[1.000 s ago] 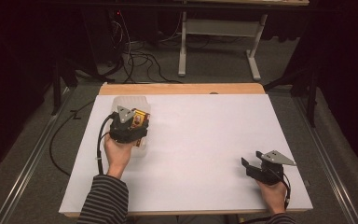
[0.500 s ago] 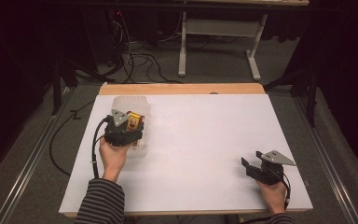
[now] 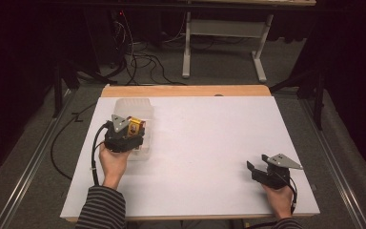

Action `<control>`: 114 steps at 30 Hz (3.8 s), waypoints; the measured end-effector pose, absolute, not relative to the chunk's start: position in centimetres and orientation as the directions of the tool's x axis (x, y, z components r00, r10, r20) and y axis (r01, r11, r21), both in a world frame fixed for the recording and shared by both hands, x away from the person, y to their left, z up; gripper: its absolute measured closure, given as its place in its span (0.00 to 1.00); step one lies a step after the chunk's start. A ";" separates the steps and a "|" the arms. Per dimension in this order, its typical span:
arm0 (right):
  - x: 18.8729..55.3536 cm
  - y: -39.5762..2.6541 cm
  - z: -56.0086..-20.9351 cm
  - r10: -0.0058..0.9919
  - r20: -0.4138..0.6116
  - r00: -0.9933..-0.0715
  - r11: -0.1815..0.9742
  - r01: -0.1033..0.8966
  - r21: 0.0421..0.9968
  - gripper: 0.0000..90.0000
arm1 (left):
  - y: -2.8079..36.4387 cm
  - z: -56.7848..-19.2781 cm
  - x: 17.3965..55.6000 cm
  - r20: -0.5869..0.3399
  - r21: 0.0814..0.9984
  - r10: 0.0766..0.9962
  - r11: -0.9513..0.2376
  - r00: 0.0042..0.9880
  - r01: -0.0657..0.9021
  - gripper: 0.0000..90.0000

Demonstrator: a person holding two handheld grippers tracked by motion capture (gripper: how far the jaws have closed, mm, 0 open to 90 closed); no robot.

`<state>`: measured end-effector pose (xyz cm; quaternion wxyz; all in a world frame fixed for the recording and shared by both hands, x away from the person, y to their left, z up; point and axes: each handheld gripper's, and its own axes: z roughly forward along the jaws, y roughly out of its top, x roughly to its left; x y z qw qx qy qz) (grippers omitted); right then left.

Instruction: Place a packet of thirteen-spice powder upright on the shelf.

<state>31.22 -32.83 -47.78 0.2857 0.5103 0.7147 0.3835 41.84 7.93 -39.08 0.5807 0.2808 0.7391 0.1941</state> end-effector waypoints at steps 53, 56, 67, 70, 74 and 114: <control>31.2 -32.8 -47.8 0.949 -0.019 -0.316 0.188 0.512 0.838 0.36 | 9.4 -40.8 39.3 -0.732 0.631 0.653 0.757 -0.193 0.169 0.32; 31.2 -32.8 -47.8 0.948 -0.022 -0.319 0.190 0.506 0.841 0.36 | 9.4 -40.7 39.2 -0.741 0.619 0.642 0.767 -0.197 0.170 0.31; 31.2 -32.8 -47.8 0.948 -0.017 -0.317 0.185 0.507 0.842 0.36 | 9.6 -40.4 39.0 -0.746 0.616 0.643 0.766 -0.174 0.186 0.22; 31.2 -32.8 -47.8 0.949 -0.016 -0.316 0.183 0.508 0.842 0.36 | 9.5 -40.1 38.9 -0.744 0.622 0.648 0.761 -0.161 0.185 0.21; 31.2 -32.8 -47.8 0.948 -0.017 -0.318 0.185 0.506 0.842 0.36 | 9.6 -39.5 38.6 -0.745 0.630 0.653 0.756 -0.136 0.178 0.20; 31.2 -32.9 -47.8 0.948 -0.013 -0.319 0.183 0.510 0.840 0.36 | 6.4 -36.3 34.8 -0.786 0.603 0.618 0.760 0.014 0.243 0.19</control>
